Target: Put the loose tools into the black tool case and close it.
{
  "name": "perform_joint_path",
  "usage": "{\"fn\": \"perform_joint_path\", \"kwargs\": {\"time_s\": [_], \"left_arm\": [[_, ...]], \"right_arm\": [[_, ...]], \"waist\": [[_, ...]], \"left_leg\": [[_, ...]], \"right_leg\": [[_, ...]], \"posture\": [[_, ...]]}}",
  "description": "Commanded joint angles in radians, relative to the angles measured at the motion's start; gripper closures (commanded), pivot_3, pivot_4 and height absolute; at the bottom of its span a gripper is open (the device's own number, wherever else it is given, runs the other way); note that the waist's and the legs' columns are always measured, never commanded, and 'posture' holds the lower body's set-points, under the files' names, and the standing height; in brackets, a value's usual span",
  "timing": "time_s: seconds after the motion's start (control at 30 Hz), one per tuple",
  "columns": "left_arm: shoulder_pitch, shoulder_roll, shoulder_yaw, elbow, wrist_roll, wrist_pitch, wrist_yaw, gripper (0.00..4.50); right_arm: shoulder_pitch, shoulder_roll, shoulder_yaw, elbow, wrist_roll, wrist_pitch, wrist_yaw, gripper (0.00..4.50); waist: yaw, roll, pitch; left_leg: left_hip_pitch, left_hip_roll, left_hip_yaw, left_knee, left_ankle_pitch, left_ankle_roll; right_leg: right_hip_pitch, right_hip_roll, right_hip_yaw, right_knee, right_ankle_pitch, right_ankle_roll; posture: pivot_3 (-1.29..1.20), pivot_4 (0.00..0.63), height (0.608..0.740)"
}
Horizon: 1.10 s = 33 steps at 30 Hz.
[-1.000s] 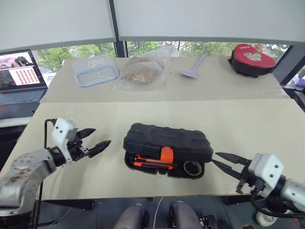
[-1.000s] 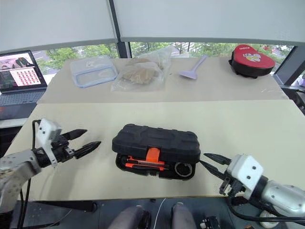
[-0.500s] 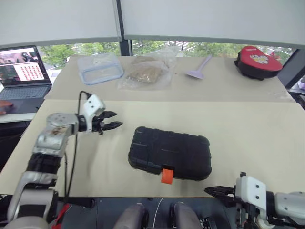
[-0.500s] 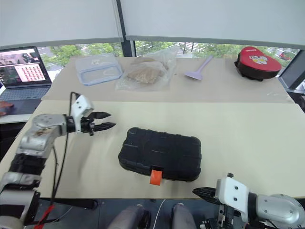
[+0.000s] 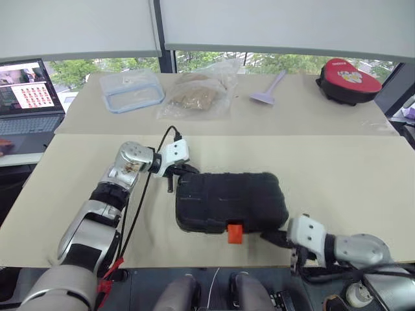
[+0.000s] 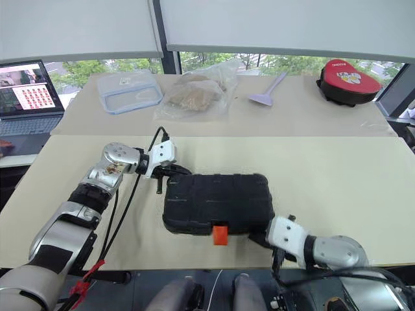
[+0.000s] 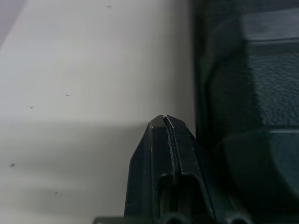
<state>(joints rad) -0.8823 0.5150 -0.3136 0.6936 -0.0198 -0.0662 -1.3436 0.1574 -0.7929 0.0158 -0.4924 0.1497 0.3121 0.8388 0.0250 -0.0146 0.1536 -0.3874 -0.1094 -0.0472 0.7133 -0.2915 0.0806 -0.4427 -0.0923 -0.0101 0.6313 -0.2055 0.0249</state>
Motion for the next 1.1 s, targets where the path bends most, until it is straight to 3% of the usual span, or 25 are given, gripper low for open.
{"fn": "perform_joint_path", "kwargs": {"time_s": [0.03,0.17,0.3,0.37,0.5,0.67,0.9,1.1], "left_arm": [[0.027,0.045,0.014,-0.106,-0.049,0.029,-0.126,4.48],[0.002,0.048,0.074,-0.146,-0.098,0.111,-0.114,4.48],[-0.104,-0.009,0.141,-0.216,-0.217,0.356,-0.098,4.48],[-0.111,-0.053,0.115,-0.299,-0.239,0.406,-0.107,4.48],[-0.043,-0.107,-0.005,-0.380,-0.171,0.326,-0.133,4.48],[-0.007,-0.171,-0.194,-0.160,0.060,0.063,-0.039,4.48],[-0.017,-0.180,-0.207,-0.073,0.088,-0.054,-0.039,4.48],[-0.020,-0.191,-0.196,-0.081,0.074,-0.051,-0.036,4.48]], "right_arm": [[-0.101,0.031,-0.081,0.070,-0.018,0.024,-0.100,4.50],[-0.086,0.013,-0.120,0.078,0.012,0.029,-0.068,4.50],[-0.005,-0.013,-0.217,0.004,0.103,0.062,-0.009,4.50],[0.038,-0.012,-0.273,-0.053,0.176,0.089,0.018,4.50],[0.084,-0.008,-0.298,-0.130,0.221,0.120,0.022,4.50],[0.047,0.033,-0.213,-0.186,0.224,0.149,-0.034,4.50],[-0.029,0.039,-0.053,-0.162,0.160,0.157,-0.063,4.50],[-0.042,0.043,0.052,-0.118,0.088,0.164,-0.084,4.50]], "waist": [[-0.009,0.001,0.000],[0.000,0.001,0.000],[0.011,0.001,0.000],[0.015,0.001,0.000],[0.012,0.004,-0.002],[-0.001,0.003,-0.002],[0.004,0.004,-0.007],[0.002,-0.001,-0.014]], "left_leg": [[-0.001,0.000,0.000,0.000,0.000,0.000],[-0.002,0.000,-0.002,0.000,0.000,0.000],[-0.006,-0.001,-0.002,0.003,0.000,0.001],[-0.009,-0.001,-0.002,0.006,0.001,0.001],[-0.009,-0.001,-0.002,0.008,0.001,0.002],[0.001,0.000,0.000,0.001,0.001,0.001],[0.017,0.001,-0.001,0.000,-0.003,0.007],[0.018,0.001,-0.002,0.000,-0.002,0.005]], "right_leg": [[-0.001,0.000,0.000,0.000,0.000,0.000],[-0.002,0.000,-0.001,0.001,0.000,0.000],[-0.005,0.001,-0.002,0.001,0.000,0.000],[-0.006,0.002,-0.002,0.002,0.001,0.001],[-0.005,0.000,0.000,0.001,0.001,0.002],[0.003,0.000,0.002,0.000,0.001,0.001],[0.019,0.000,0.001,-0.005,0.000,0.002],[0.019,0.001,0.001,-0.003,0.000,0.002]], "posture": [[0.00,0.150,0.722],[0.00,0.150,0.722],[0.00,0.150,0.722],[0.00,0.150,0.722],[0.00,0.150,0.722],[0.00,0.150,0.722],[0.00,0.150,0.722],[0.00,0.150,0.722]]}}
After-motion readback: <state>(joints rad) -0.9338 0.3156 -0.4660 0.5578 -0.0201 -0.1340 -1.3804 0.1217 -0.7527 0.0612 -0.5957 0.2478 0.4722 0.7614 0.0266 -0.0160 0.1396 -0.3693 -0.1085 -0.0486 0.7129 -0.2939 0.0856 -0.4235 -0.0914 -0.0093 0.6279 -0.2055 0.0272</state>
